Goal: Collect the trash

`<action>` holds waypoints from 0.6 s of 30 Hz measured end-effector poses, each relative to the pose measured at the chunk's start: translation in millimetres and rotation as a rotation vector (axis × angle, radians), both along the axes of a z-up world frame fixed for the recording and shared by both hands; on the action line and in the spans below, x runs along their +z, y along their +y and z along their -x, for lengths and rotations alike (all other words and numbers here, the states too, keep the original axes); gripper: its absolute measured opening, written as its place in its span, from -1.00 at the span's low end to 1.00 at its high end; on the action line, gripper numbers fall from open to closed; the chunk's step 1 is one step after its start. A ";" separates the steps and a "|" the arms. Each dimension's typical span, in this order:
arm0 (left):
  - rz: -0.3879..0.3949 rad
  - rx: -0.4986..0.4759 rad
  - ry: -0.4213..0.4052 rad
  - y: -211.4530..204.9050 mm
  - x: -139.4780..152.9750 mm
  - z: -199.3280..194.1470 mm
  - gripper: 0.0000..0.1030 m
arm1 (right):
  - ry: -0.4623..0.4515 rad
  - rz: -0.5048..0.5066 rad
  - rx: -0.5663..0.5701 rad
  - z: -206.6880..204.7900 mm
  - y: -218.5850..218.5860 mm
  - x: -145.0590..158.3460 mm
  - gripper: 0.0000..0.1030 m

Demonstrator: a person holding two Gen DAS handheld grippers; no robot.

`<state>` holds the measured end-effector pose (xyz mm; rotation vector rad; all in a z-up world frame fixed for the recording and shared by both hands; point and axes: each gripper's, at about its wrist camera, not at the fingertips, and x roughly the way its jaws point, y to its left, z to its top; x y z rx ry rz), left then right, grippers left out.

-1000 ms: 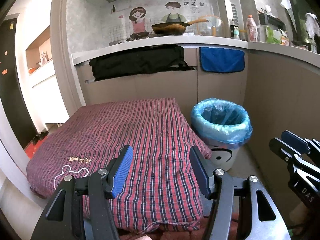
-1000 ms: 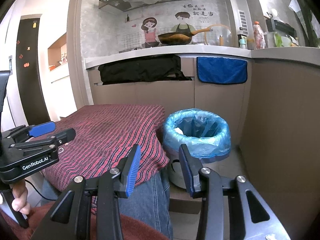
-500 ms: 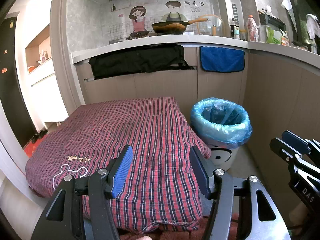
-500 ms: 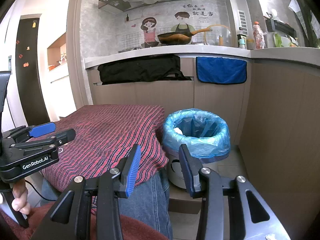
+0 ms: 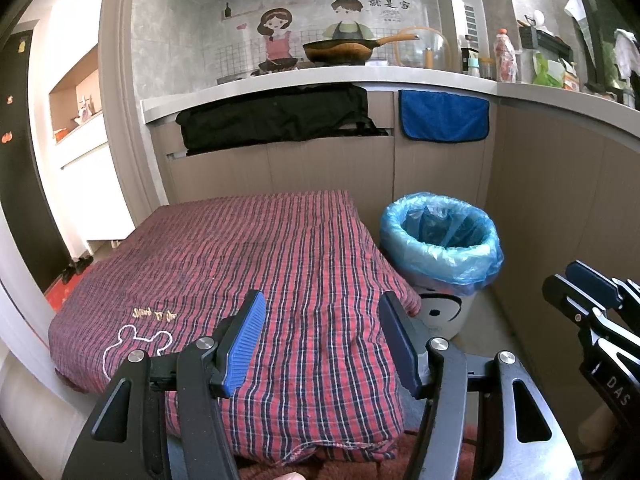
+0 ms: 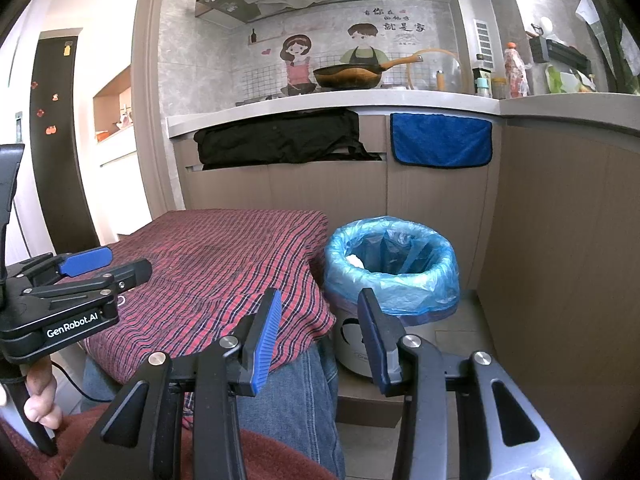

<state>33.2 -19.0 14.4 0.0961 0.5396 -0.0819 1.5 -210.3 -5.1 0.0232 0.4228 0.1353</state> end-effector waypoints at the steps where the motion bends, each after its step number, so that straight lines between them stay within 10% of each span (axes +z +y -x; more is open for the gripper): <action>1: 0.001 0.000 0.002 1.3 0.2 -1.1 0.16 | -0.002 0.001 -0.002 1.0 0.0 0.0 -0.27; 18: 0.006 -0.001 0.003 2.7 0.1 -1.7 0.16 | -0.004 0.001 -0.007 2.1 -1.0 -0.3 -0.27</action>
